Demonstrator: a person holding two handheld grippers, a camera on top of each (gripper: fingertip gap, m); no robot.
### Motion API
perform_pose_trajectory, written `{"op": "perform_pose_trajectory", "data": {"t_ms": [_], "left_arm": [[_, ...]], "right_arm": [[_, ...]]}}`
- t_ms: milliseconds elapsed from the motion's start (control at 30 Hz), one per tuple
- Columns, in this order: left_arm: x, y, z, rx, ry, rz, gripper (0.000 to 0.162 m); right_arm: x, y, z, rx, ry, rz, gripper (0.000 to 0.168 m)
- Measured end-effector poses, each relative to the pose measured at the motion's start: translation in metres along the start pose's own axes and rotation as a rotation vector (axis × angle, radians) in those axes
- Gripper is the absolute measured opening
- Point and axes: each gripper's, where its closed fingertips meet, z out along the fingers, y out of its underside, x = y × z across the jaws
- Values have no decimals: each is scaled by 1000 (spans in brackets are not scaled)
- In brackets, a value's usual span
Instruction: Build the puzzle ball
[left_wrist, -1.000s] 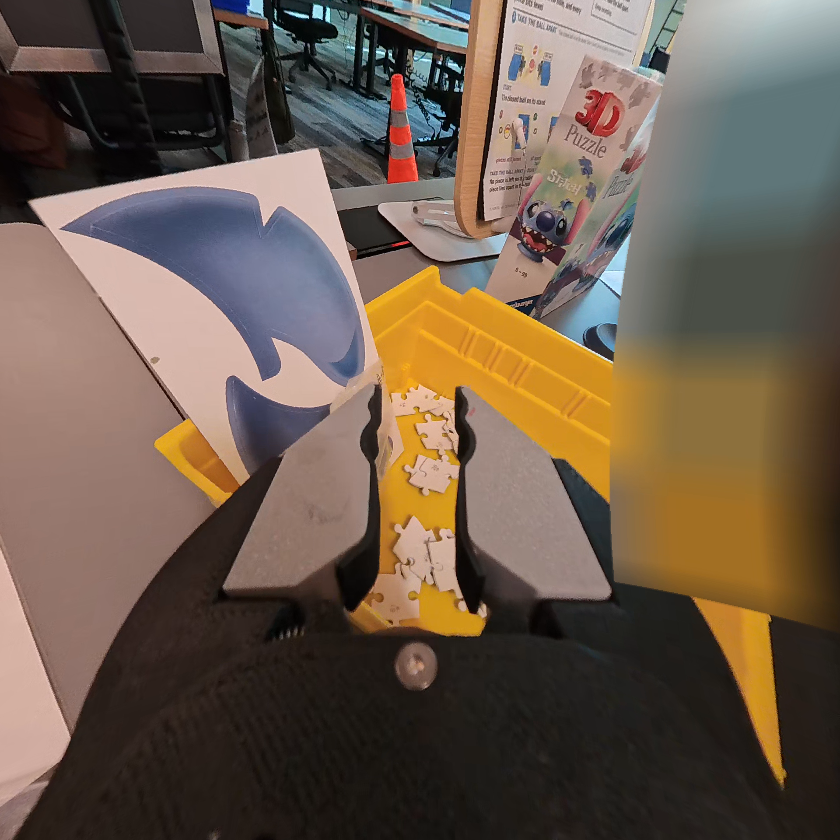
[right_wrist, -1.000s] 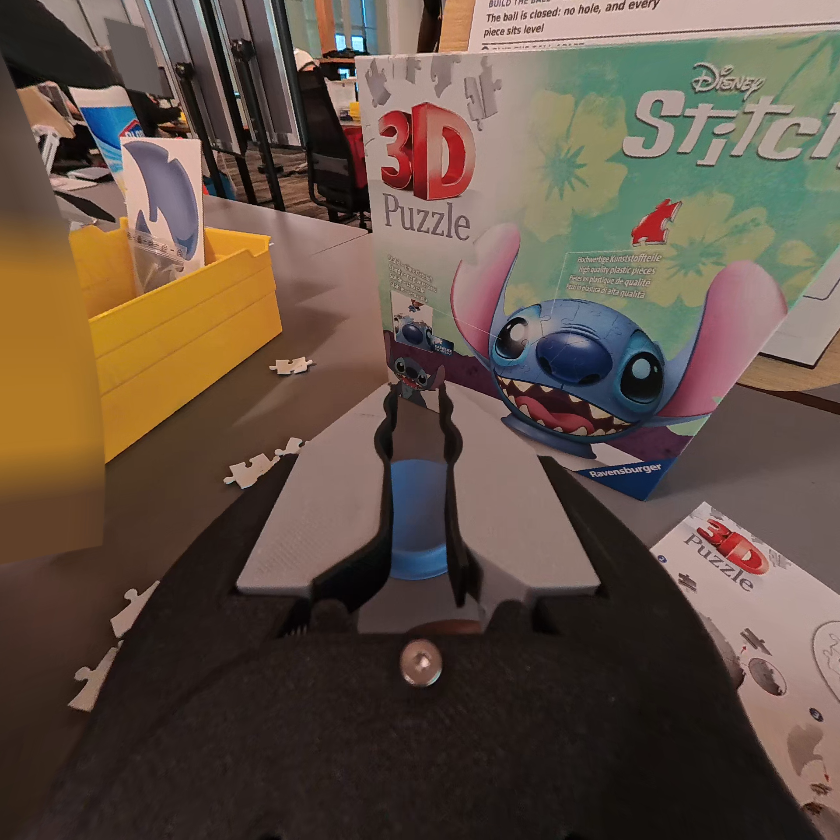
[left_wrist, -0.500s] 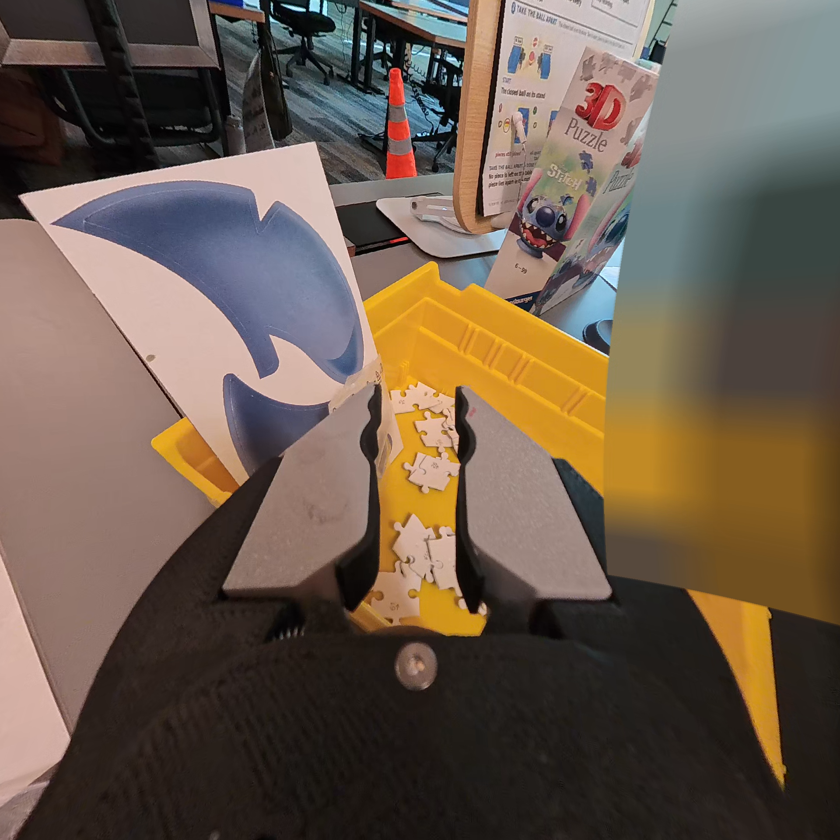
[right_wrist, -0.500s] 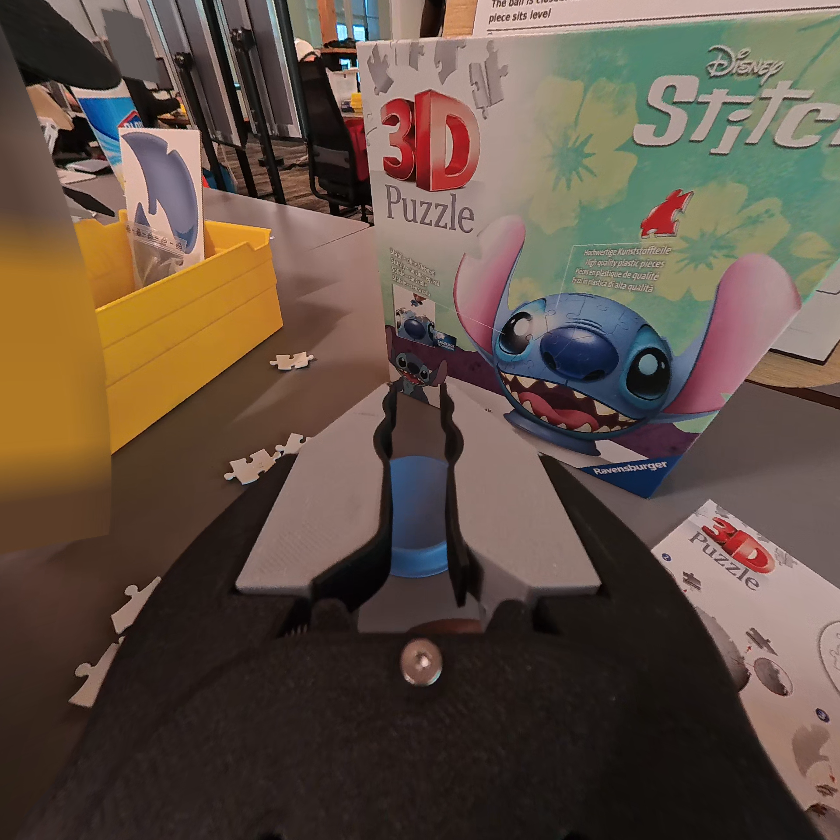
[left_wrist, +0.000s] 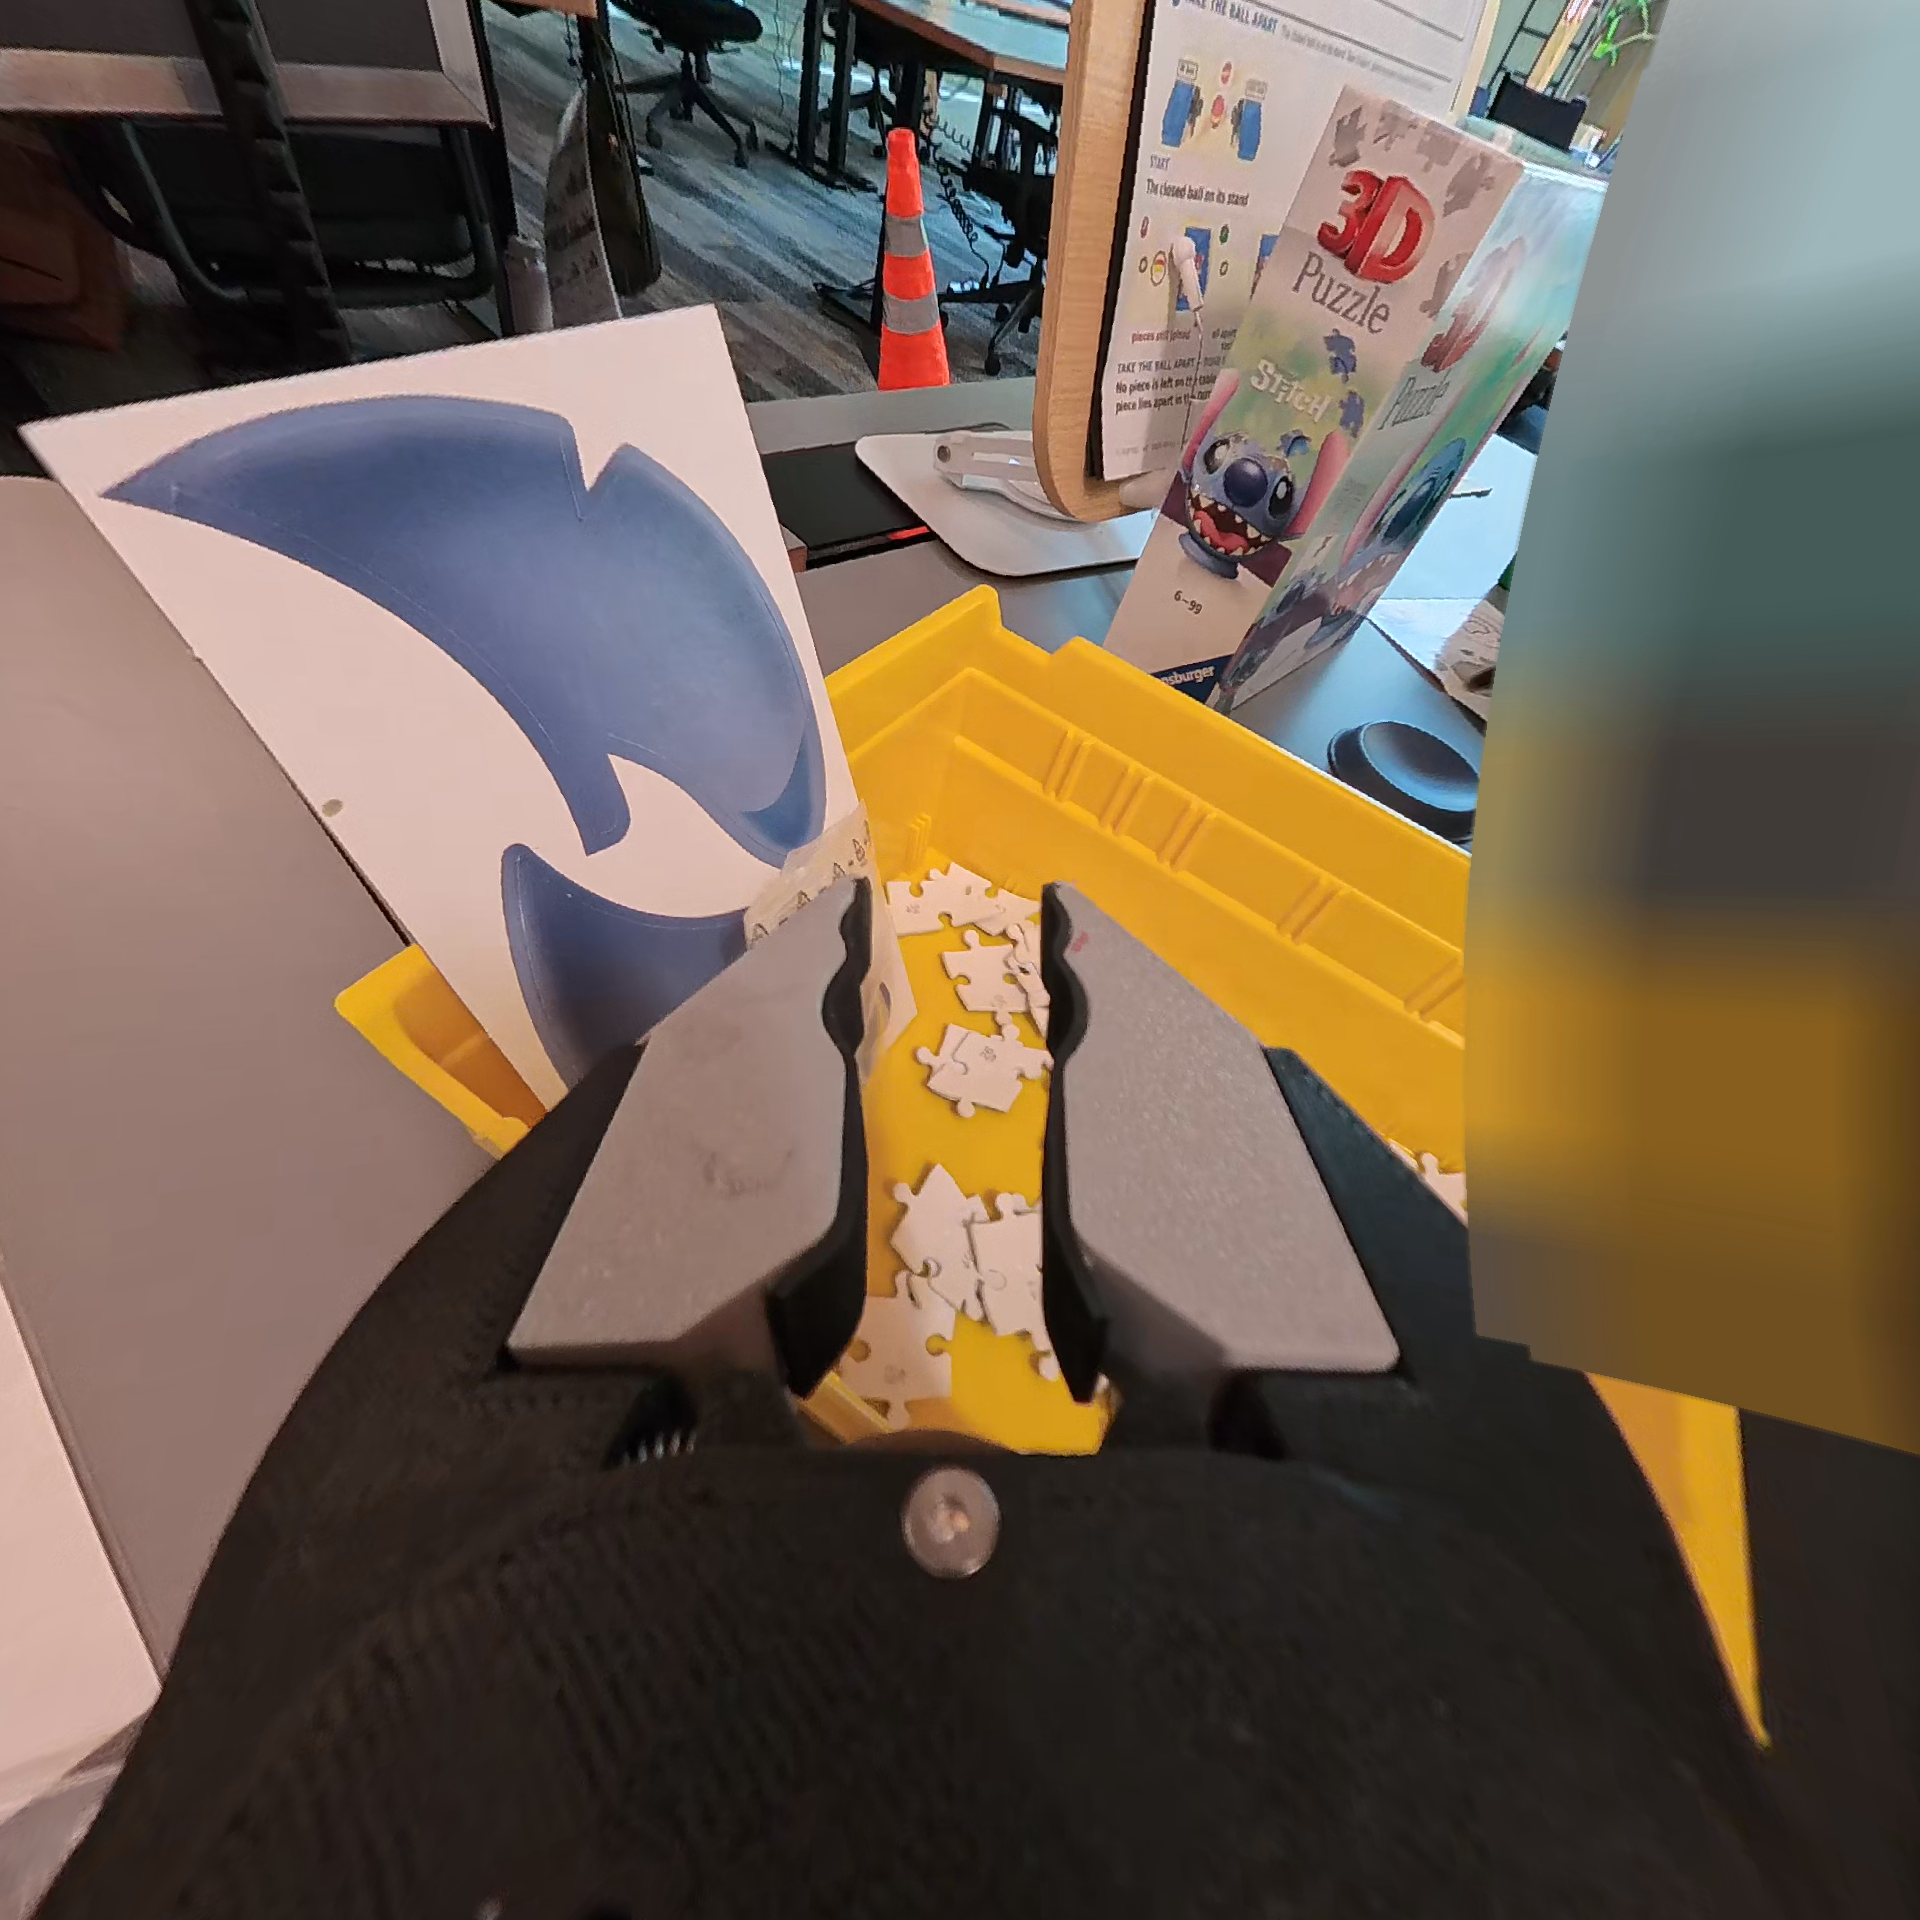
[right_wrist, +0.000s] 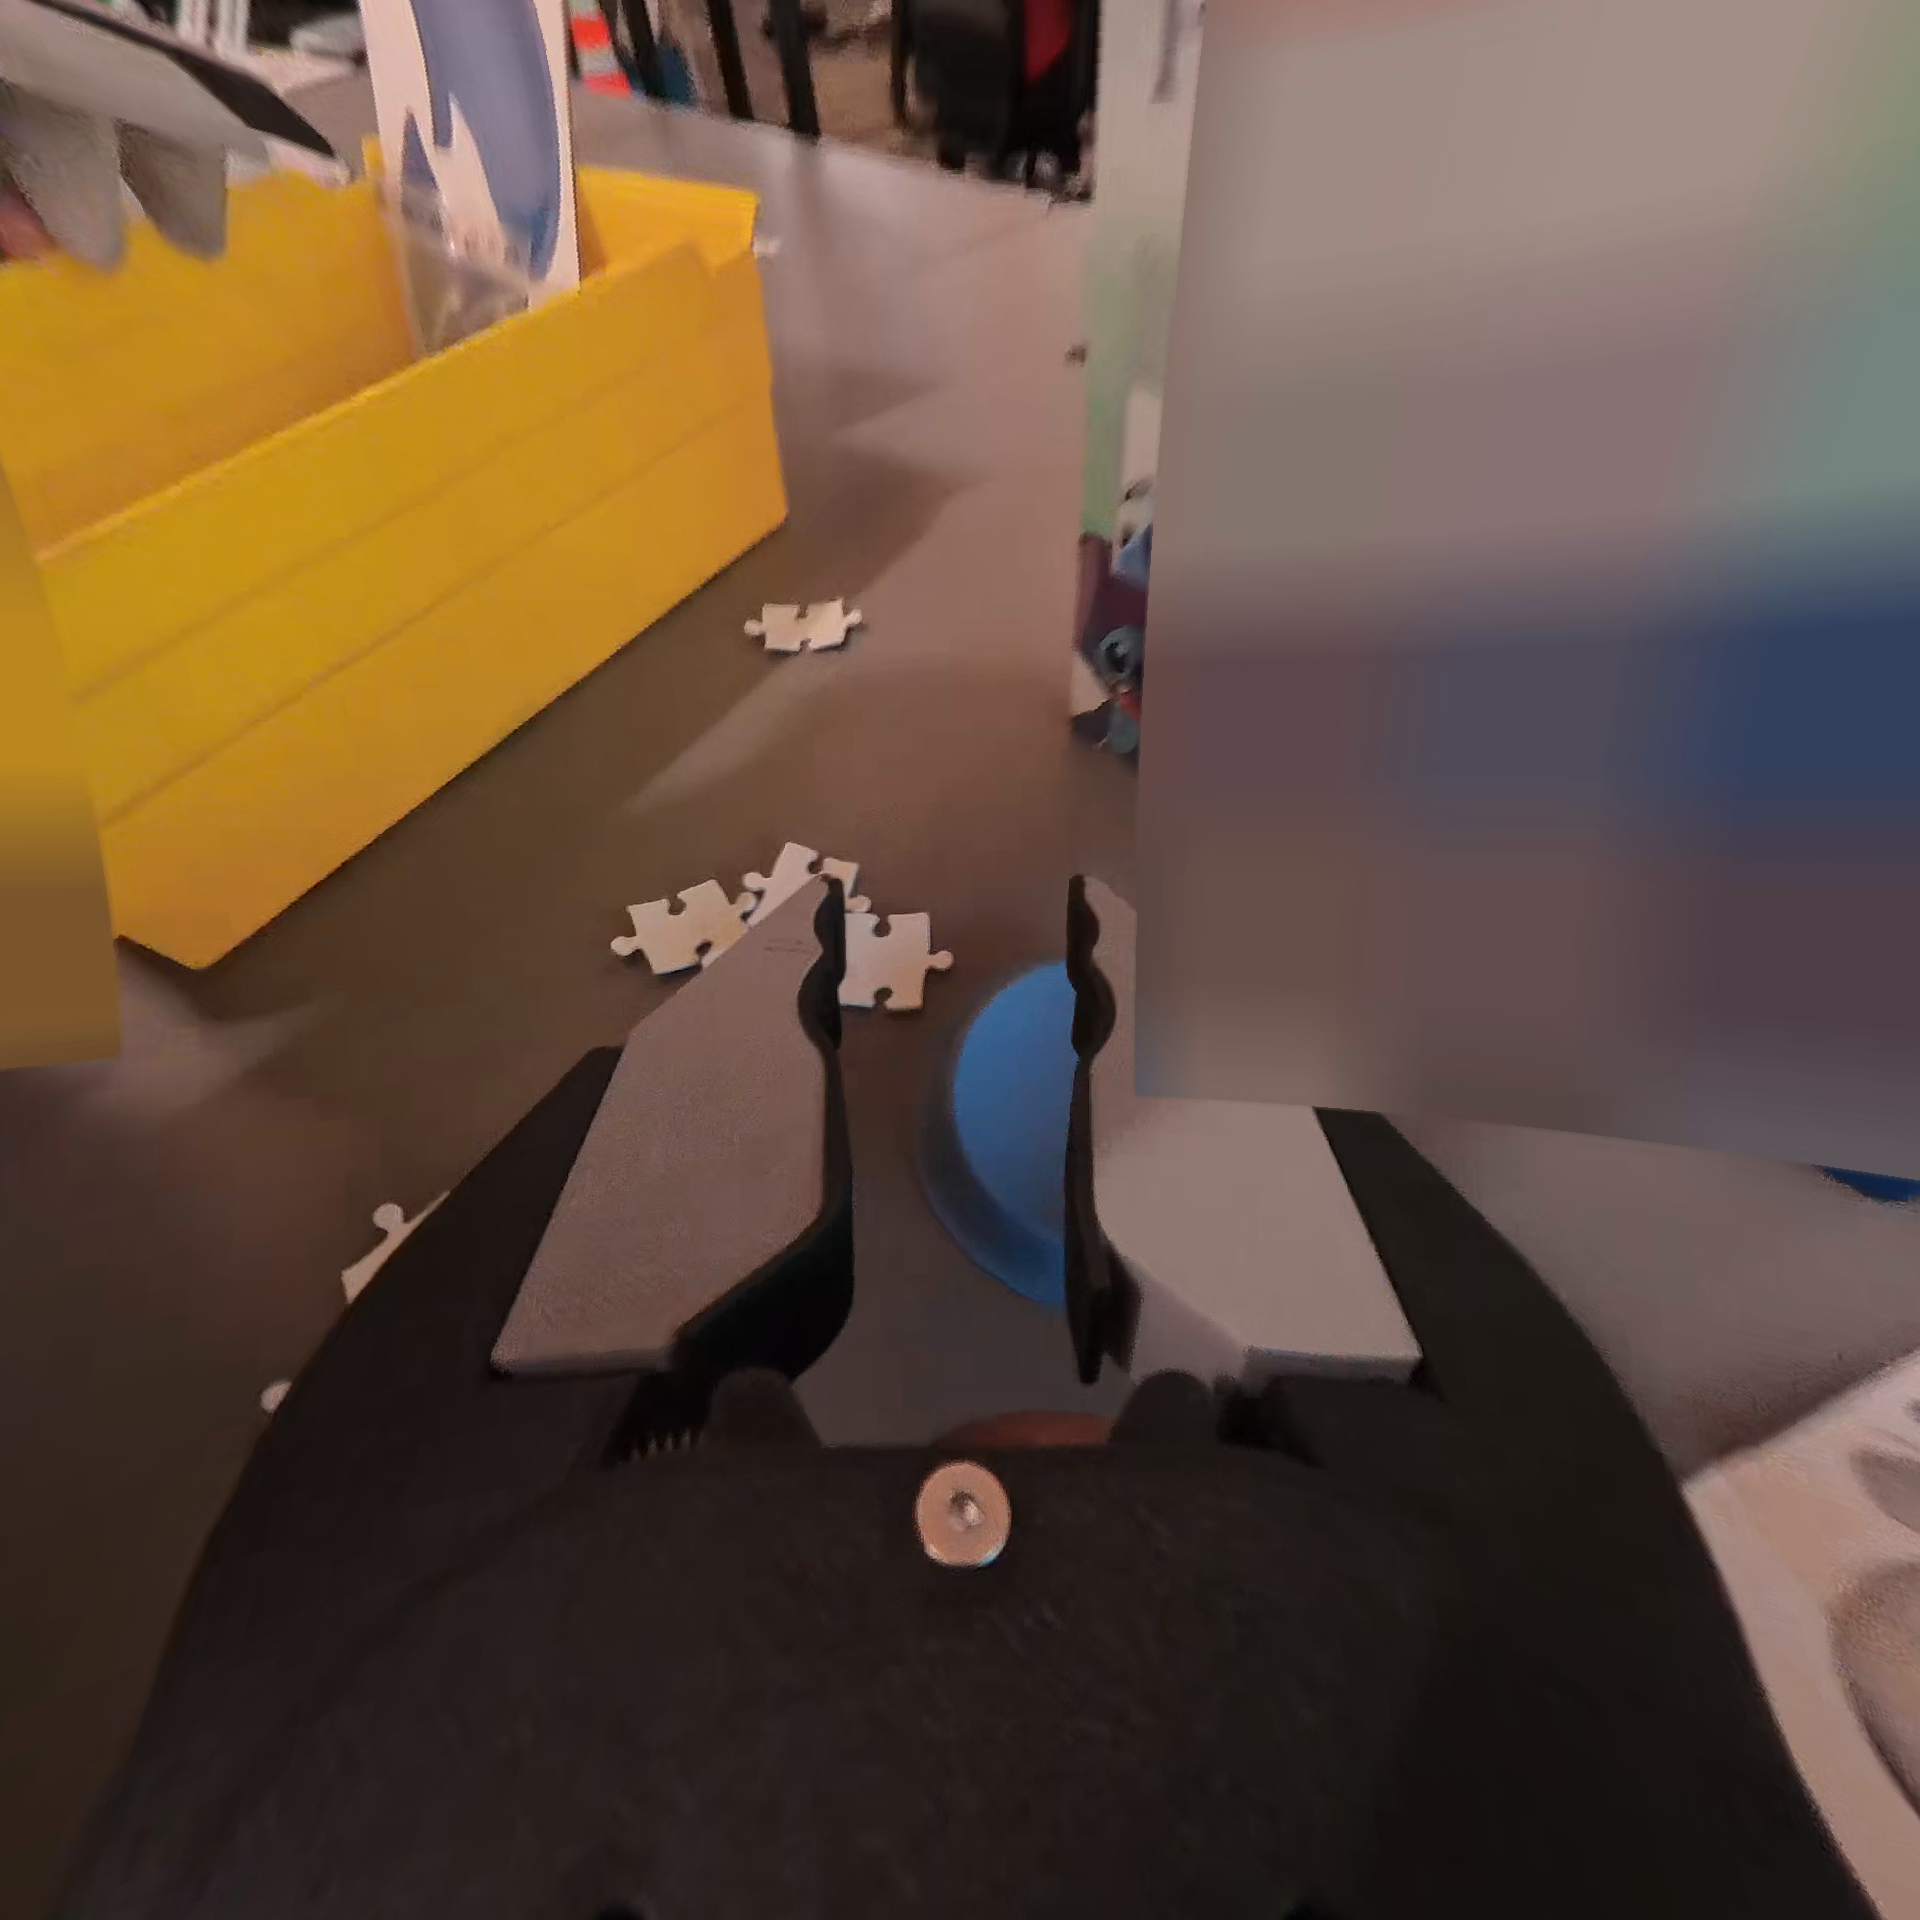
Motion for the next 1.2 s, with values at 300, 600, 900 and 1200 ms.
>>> {"op": "perform_pose_trajectory", "data": {"t_ms": [300,600,900,1200], "left_arm": [[4,0,-5,-26,-75,52,26],[5,5,-3,-34,-41,14,26],[8,8,-2,-57,-39,23,29],[11,12,2,-80,-31,36,31]], "right_arm": [[-60,-35,80,-151,-57,-118,44],[-53,-26,174,-324,-25,-69,40],[-51,-15,202,-445,48,-111,46],[-39,2,156,-458,67,-145,43]]}}
